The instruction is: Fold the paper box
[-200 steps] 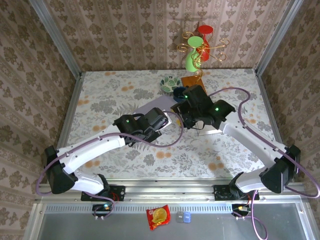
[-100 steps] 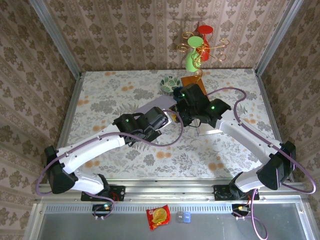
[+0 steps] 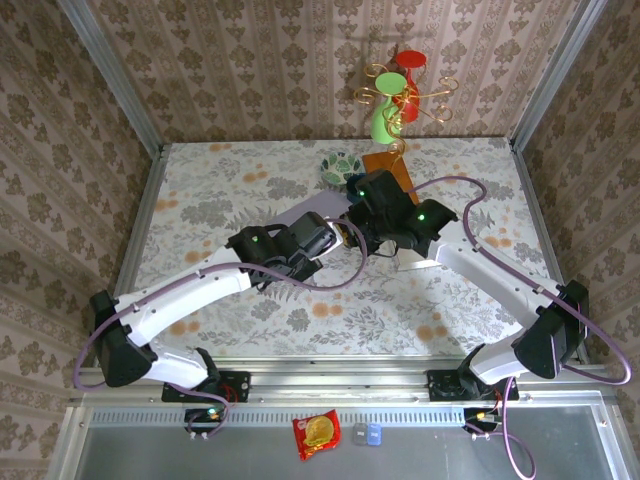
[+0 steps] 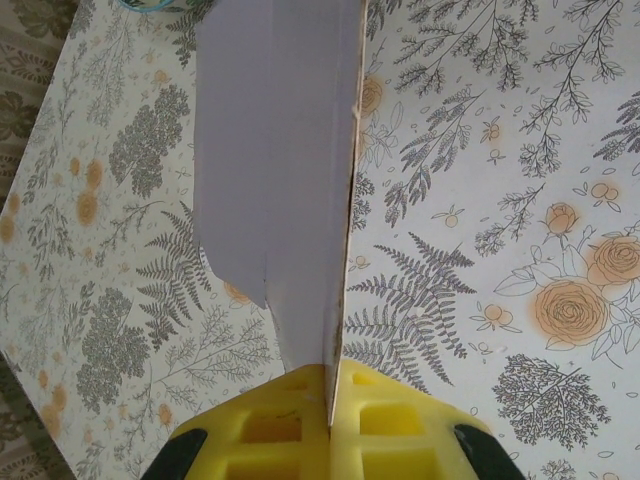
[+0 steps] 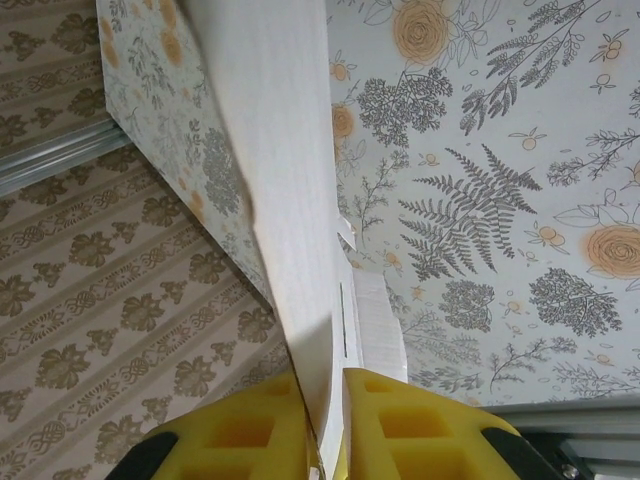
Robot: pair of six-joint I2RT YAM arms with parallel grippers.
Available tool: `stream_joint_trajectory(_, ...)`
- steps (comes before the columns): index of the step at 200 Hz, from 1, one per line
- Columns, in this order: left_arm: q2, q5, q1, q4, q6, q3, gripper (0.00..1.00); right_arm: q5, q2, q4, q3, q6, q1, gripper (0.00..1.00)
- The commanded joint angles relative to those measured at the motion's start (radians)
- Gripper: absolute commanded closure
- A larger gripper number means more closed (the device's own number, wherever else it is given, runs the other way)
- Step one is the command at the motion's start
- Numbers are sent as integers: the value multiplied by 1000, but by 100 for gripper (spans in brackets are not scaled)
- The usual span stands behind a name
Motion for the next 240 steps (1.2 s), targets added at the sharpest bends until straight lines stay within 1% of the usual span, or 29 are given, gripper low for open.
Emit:
stream_joint_trajectory(1,6,13,11,-14,-28,39,100,3,12,22,2,24,6,85)
stream_joint_trajectory(23,4,15,11,-15,-33,38,100,8,14,23,4,21,6,89)
stream_joint_trajectory(35,-3,13,11,-13,-35,36,100,6,18,21,3,20,6,89)
stream_joint_trajectory(61,-9,13,13,-13,-36,30,100,3,22,27,-1,19,5,84)
stream_joint_trajectory(99,-10,16,14,-11,-40,30,100,3,28,26,3,17,6,81)
stream_joint_trajectory(140,-10,19,16,-10,-36,31,100,6,30,27,-2,15,5,81)
stream_joint_trajectory(162,-12,19,17,-11,-38,29,100,9,33,32,-2,15,4,85)
stream_joint_trajectory(218,-15,19,20,-12,-36,32,100,4,44,35,-8,11,2,84)
stream_joint_trajectory(230,-17,19,20,-11,-37,33,100,3,46,38,-9,11,1,87)
stream_joint_trajectory(240,-18,18,22,-10,-41,36,100,4,45,44,-11,7,-1,95)
